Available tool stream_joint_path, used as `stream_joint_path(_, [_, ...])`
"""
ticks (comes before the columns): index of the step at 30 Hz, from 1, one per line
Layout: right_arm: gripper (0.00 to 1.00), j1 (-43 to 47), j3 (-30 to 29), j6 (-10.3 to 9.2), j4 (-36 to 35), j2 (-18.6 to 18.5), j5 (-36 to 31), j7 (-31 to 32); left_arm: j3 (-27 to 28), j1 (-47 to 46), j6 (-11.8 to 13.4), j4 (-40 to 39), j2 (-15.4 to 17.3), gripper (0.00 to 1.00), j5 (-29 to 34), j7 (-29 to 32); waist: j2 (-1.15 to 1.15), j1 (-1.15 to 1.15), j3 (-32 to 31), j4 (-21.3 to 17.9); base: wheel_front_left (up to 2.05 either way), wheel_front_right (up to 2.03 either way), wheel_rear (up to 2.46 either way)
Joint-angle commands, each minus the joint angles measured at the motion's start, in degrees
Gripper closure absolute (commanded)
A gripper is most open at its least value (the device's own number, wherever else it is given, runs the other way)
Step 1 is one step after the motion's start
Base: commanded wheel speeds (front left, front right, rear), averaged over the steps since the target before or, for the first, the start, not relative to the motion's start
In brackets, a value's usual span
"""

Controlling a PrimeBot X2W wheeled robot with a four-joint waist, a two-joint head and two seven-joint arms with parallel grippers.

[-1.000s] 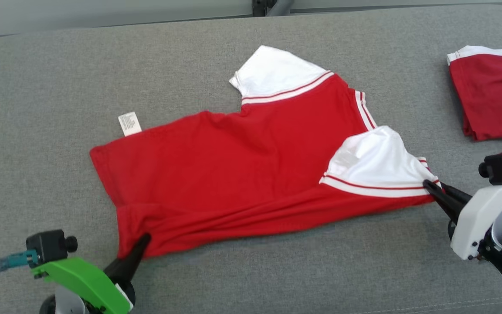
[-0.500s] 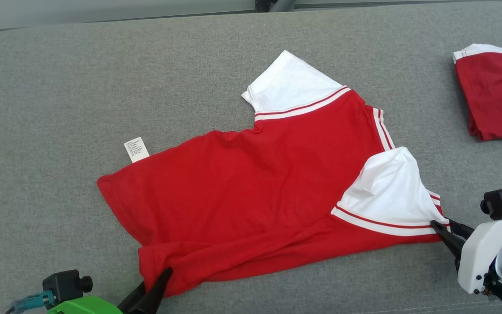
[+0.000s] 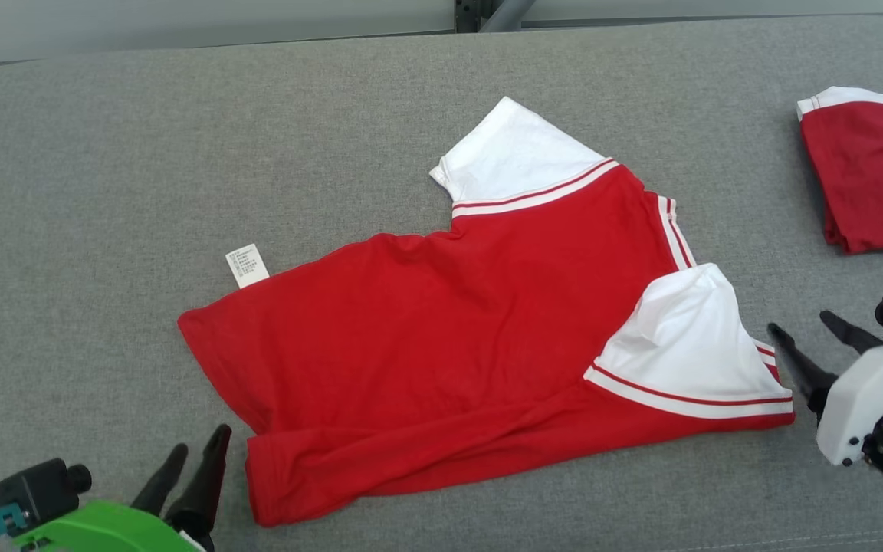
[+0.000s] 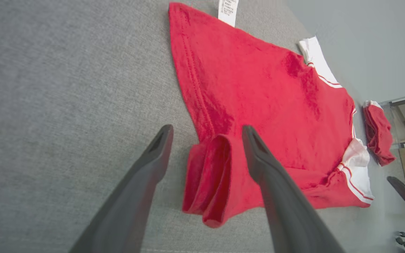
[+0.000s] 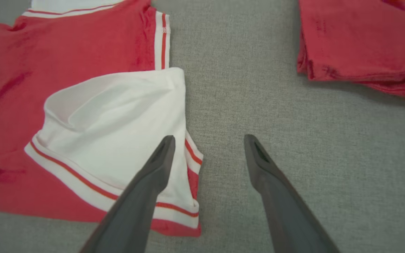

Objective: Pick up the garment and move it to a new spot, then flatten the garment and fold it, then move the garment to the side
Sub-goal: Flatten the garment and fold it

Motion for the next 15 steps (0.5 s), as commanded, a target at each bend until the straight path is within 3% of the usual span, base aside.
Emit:
stream_joint_path(1, [0.00,-3.0,0.3,-0.09,-0.7,0.5,-1.3,-0.9,0.2,-3.0,0.1,0.3,0.7,0.00,2.7,-1.7,0.04,0.00,1.0,0.3,0.00,0.00,0.00])
stream_joint_path(6, [0.00,-12.9,3.4,-0.10,-0.5,1.8,-3.6,0.6,-1.1,-11.2,-0.2,2.4,0.2,0.00,5.3,-2.1,0.04,0.00,5.9,1.5,0.00,0.00,0.00])
stream_joint_path(15, [0.00,-32.0,12.3,-0.10,7.3,2.0,-7.1,5.4,-5.5,-27.5,-2.5,12.3,-0.1,0.00,7.9,1.8,0.04,0.00,14.6,5.8,0.00,0.00,0.00])
